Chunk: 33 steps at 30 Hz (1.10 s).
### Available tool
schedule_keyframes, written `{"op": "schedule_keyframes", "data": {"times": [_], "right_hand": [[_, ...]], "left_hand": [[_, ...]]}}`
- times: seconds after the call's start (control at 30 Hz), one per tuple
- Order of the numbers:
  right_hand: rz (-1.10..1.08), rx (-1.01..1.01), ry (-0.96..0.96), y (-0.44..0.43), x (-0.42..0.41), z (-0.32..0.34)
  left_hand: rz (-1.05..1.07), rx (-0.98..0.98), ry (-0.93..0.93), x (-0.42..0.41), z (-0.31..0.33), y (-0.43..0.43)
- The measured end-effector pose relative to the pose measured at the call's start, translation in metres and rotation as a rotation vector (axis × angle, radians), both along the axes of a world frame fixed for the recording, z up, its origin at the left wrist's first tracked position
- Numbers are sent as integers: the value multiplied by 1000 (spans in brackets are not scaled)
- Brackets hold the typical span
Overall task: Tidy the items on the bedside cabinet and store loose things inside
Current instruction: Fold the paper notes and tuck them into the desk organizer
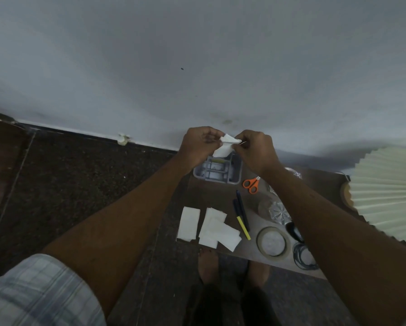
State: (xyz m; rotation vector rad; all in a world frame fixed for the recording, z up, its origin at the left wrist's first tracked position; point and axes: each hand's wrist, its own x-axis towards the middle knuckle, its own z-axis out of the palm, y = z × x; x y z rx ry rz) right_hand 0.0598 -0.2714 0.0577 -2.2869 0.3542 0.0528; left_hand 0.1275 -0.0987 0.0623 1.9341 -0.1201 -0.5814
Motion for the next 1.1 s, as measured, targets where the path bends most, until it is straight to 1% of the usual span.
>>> {"op": "schedule_keyframes", "data": {"times": [0.3,0.43,0.67,0.8,0.97,1.1], "right_hand": [[17,4,53,6,6,-15],[18,7,113,13,11,-20],[24,-46,164,21,13,-29],[15,-83,156,22,10,-35],[27,-79,148,24,6,-34],[27,-78,108,25,-1,-29]], "left_hand": [[-59,166,-67,0,-14,0],[-74,231,-114,1,-20,6],[-93,271,-147,-1,-30,12],[-67,278,-147,-3,-34,12],[-32,285,-137,-4,-37,15],[1,251,-130,-7,-33,21]]}}
